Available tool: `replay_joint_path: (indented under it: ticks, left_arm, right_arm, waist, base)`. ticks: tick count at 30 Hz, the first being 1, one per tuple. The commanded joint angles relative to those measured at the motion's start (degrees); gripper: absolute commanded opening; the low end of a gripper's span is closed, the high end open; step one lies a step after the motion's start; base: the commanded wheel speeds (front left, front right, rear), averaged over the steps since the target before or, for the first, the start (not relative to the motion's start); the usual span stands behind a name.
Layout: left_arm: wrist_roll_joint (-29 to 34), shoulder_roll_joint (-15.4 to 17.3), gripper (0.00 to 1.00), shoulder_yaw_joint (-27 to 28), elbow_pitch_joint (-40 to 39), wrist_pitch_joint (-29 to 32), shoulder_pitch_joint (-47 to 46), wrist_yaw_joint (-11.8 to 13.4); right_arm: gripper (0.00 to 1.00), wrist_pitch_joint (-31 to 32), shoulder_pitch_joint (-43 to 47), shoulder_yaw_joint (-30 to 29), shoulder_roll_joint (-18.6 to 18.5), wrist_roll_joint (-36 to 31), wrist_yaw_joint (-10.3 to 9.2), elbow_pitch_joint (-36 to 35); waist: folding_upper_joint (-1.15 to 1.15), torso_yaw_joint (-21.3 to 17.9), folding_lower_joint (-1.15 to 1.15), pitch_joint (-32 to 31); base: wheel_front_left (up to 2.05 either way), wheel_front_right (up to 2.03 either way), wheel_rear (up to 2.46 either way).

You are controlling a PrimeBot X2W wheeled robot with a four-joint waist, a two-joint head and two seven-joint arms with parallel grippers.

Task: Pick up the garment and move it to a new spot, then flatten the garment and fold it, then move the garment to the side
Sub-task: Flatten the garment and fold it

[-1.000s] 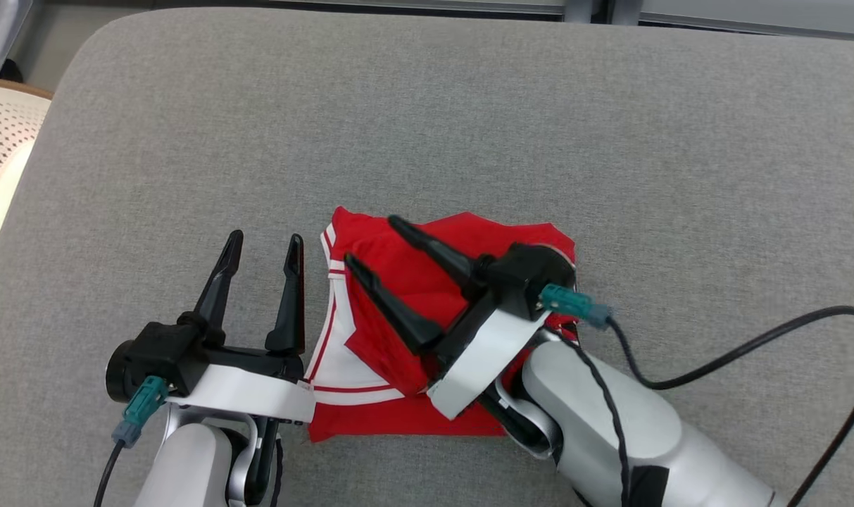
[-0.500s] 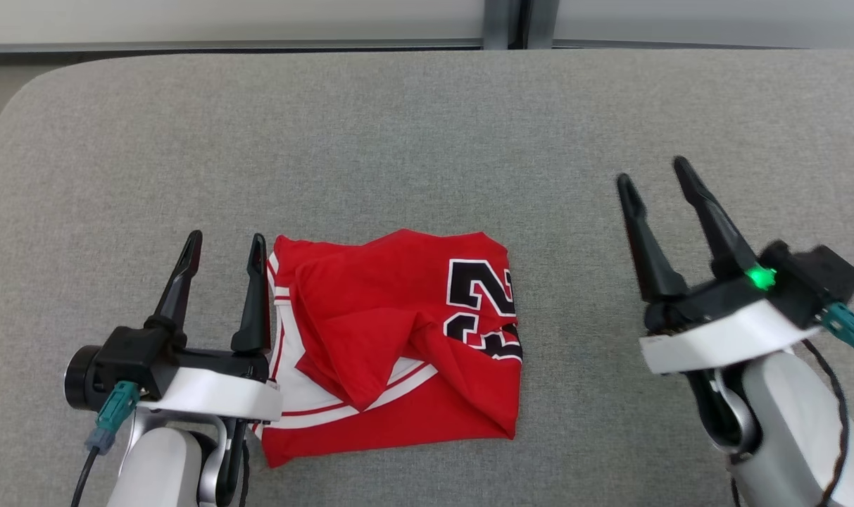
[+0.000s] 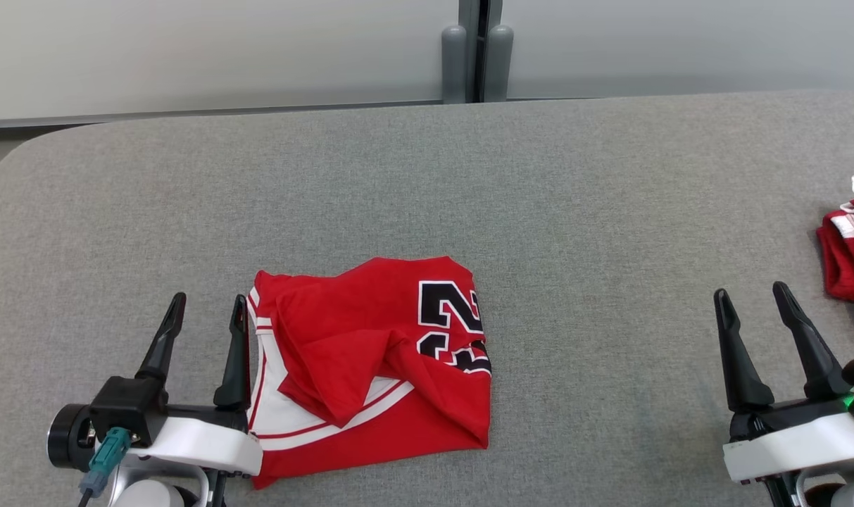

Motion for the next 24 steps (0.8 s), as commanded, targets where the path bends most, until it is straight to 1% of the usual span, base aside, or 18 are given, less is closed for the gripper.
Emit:
replay_joint_path:
  ticks: [1, 11, 24]
  left_arm:
    - [-0.2, 0.5, 1.0, 0.2, -0.3, 0.2, 0.6, 0.3]
    - [-0.8, 1.0, 1.0, -0.1, -1.1, 0.8, 1.3, 0.5]
    - [-1.1, 1.4, 1.0, -0.6, -1.7, 0.9, 0.8, 1.1]
  right_arm:
    - [1.0, 1.0, 1.2, -0.6, 0.3, -0.4, 0.0, -1.3]
    - [1.0, 3.1, 3.7, -2.2, 1.7, -1.2, 0.0, -4.5]
    - [1.0, 4.0, 2.6, -2.0, 2.0, -1.3, 0.0, -4.2]
  waist:
    - [0.0, -0.3, 0.0, -0.6]
    - [0.0, -0.3, 0.0, -1.3]
    - [0.0, 0.4, 0.0, -0.8]
  base:
    - [0.0, 0.0, 0.0]
    - [0.0, 0.0, 0.0]
    - [0.0, 0.0, 0.0]
